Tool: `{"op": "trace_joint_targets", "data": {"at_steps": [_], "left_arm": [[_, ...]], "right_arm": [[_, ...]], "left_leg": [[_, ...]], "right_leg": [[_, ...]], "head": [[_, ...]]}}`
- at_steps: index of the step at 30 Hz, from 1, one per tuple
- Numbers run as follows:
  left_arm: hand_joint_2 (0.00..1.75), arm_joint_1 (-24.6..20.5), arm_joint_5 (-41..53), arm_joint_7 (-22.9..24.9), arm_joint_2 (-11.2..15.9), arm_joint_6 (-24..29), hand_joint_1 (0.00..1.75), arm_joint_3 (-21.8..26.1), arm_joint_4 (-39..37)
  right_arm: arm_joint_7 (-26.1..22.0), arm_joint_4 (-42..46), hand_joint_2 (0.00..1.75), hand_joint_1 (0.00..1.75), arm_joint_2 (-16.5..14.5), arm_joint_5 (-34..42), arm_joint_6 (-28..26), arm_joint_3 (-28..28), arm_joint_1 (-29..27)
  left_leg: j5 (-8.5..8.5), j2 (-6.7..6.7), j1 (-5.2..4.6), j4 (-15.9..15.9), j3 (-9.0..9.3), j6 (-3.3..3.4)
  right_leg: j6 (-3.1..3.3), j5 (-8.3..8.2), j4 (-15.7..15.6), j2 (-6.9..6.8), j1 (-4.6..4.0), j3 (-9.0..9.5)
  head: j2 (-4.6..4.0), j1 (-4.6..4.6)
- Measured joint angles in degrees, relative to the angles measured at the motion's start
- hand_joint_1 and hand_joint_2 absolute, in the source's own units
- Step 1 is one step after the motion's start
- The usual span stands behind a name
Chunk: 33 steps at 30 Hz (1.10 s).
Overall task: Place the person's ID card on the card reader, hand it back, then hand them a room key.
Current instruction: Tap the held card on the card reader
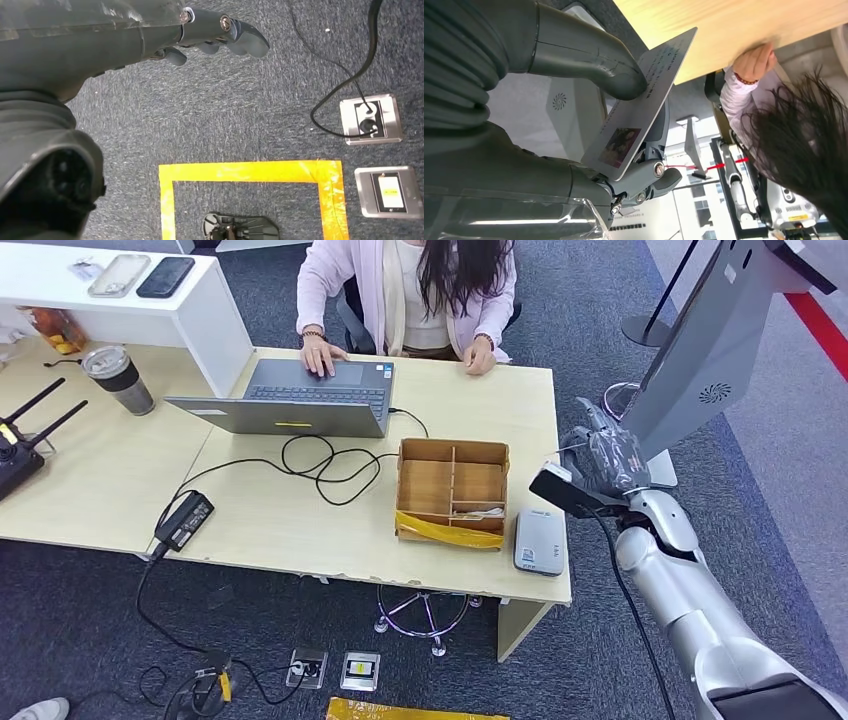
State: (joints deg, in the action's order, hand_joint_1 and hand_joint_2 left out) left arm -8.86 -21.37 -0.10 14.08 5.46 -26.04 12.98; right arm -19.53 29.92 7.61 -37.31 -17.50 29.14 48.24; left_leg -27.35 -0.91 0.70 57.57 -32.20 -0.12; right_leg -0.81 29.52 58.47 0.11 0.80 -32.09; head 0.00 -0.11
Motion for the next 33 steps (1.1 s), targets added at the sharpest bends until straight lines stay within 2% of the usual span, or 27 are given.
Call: {"op": "trace_joint_targets", "data": {"at_steps": [16, 26, 33], "left_arm": [[0.00, 0.17, -2.21, 2.24, -1.15, 3.67, 0.00, 1.50, 0.19], [0.00, 0.46, -4.40, 3.05, -1.71, 4.36, 0.00, 2.28, 0.73], [0.00, 0.68, -6.02, 3.64, -1.86, 4.52, 0.00, 3.02, 1.07]], "right_arm": [[-1.12, 0.00, 1.75, 1.75, 0.43, 8.68, 1.64, 0.72, -6.67], [-1.44, -0.37, 1.75, 1.75, 2.26, 12.52, 3.96, 0.91, -9.31], [-2.03, -1.25, 1.75, 1.75, 5.10, 14.89, 5.55, 0.91, -10.34]], "left_leg": [[0.00, 0.02, 0.00, 0.00, 0.01, 0.00], [-0.01, 0.03, -0.01, 0.00, 0.00, 0.00], [-0.01, 0.04, -0.01, 0.01, 0.00, 0.00]], "right_leg": [[0.00, 0.00, -0.01, 0.00, 0.00, -0.01], [0.00, 0.00, -0.02, 0.01, 0.01, -0.02], [0.00, 0.00, -0.03, 0.01, 0.01, -0.02]], "head": [[0.00, 0.00], [0.00, 0.00], [0.00, 0.01]]}}
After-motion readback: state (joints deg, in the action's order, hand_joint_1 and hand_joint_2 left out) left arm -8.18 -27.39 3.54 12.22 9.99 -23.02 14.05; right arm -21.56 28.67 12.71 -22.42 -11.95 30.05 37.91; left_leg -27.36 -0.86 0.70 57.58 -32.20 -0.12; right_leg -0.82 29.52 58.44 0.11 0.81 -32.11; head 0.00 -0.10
